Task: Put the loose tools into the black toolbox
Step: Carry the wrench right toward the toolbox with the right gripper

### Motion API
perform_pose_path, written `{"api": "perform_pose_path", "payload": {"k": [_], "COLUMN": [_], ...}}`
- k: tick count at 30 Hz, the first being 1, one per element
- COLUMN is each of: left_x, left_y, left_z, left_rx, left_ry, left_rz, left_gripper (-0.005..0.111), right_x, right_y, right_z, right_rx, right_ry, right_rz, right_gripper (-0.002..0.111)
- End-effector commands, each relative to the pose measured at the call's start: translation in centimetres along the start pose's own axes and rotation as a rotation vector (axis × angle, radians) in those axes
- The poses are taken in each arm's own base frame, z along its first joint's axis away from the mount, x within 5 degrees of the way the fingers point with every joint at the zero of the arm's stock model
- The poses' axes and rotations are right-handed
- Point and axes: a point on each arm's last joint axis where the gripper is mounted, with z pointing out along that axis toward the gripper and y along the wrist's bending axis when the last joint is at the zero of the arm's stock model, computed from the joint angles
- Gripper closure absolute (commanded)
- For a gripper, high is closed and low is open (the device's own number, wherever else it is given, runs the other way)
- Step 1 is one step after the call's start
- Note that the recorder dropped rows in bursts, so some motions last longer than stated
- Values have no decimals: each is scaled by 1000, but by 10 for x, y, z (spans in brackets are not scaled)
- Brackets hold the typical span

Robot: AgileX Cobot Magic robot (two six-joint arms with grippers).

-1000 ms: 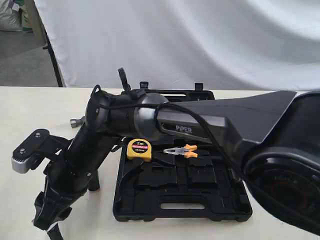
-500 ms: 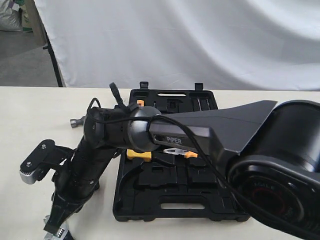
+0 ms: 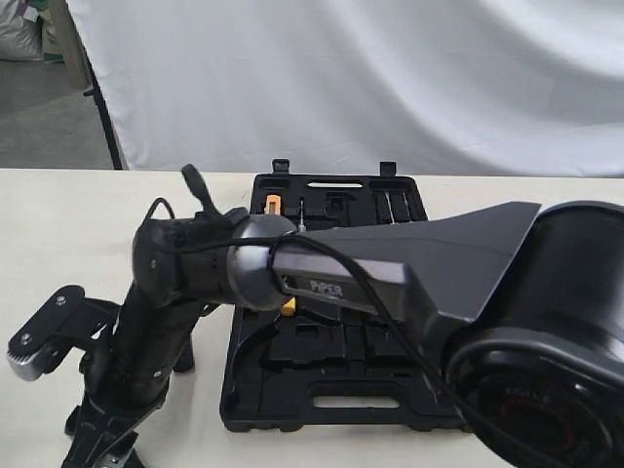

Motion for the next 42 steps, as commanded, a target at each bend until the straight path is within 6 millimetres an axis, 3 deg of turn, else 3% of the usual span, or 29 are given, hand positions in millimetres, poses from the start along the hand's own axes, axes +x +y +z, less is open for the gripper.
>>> {"api": "perform_pose_path", "payload": {"k": [1,8,13,17,26,34,42], "left_x": [-2,-2,-2,-2,-2,-2,-2], "left_y": [1,1,1,1,1,1,1], "left_z": [0,0,0,0,0,0,0], "left_rx": [-21,-21,-21,-21,-21,-21,-21], "left_ry": [-20,-20,-20,-20,-20,-20,-20], "left_rz": [0,0,0,0,0,0,0], "left_gripper": [106,106,106,106,106,106,106], "right_x": [2,4,4,3,2,-1,12], "right_y": [5,-1,-1,1,15,31,23], "right_z": [8,19,21,21,23,-4,-64], "right_rx": [39,134,137,135,98,34,-57], "right_ry": [50,70,61,63,108,174,289], "right_rz": [-11,-15,-10,-18,-115,-245,-185], "right_gripper": [51,26,23,40,109,109,109]}}
